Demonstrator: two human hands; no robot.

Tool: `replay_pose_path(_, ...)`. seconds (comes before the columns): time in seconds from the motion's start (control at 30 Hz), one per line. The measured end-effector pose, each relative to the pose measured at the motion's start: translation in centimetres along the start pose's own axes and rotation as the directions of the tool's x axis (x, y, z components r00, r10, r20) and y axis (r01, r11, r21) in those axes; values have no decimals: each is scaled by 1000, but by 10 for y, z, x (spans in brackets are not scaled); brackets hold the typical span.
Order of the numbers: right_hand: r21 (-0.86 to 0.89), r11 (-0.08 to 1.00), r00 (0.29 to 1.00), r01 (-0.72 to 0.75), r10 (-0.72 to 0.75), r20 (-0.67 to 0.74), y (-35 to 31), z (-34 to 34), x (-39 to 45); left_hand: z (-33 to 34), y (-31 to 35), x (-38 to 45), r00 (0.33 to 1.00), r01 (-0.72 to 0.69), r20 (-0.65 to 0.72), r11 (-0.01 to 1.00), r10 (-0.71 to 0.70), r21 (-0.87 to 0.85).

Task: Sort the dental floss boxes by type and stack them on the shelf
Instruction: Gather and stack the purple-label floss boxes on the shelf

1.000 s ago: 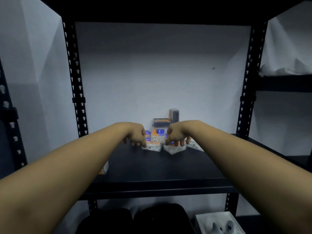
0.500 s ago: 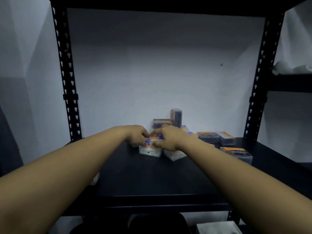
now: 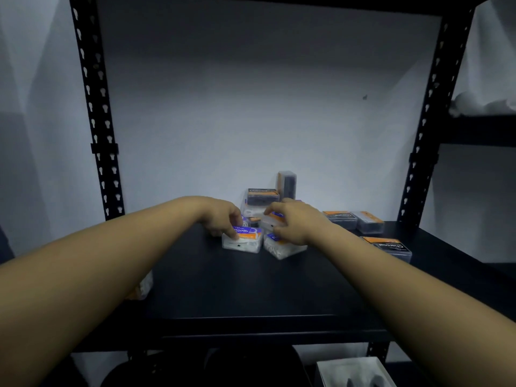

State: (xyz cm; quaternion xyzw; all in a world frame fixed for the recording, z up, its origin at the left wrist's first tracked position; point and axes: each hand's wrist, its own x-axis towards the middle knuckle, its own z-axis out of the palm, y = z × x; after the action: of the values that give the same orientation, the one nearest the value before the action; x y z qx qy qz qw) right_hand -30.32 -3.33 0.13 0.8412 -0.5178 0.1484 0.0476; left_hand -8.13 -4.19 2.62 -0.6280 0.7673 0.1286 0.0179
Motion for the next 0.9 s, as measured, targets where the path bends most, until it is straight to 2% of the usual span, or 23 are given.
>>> replay_pose_path(0.13, -24, 1000, 1000, -1, 1, 8, -3, -9, -6, 1, 6, -7, 1000, -7, -10, 1000, 7, 14)
replay_pose_path(0.27, -10, 1000, 1000, 10, -9, 17, -11, -16, -10, 3, 8, -19, 991, -36, -114, 970, 65, 240)
replay_pose_path(0.4, 44, 999, 995, 17, -21, 94, -24, -31, -6, 10, 8, -27, 974, -43, -192, 935, 117, 351)
replay_pose_path(0.5, 80, 997, 991, 2, -13, 132, -35, -45, -2, 14, 9, -34, 964, -71, -226, 952, 142, 296)
replay_pose_path(0.67, 94, 995, 984, -45, 28, 176, -55, -55, 5, 17, 12, -45, 945, -196, -237, 969, 227, 150)
replay_pose_path(0.9, 51, 996, 946, -74, 54, 321, -79, -57, 10, -1, -22, -64, 971, -79, -211, 984, 112, 162)
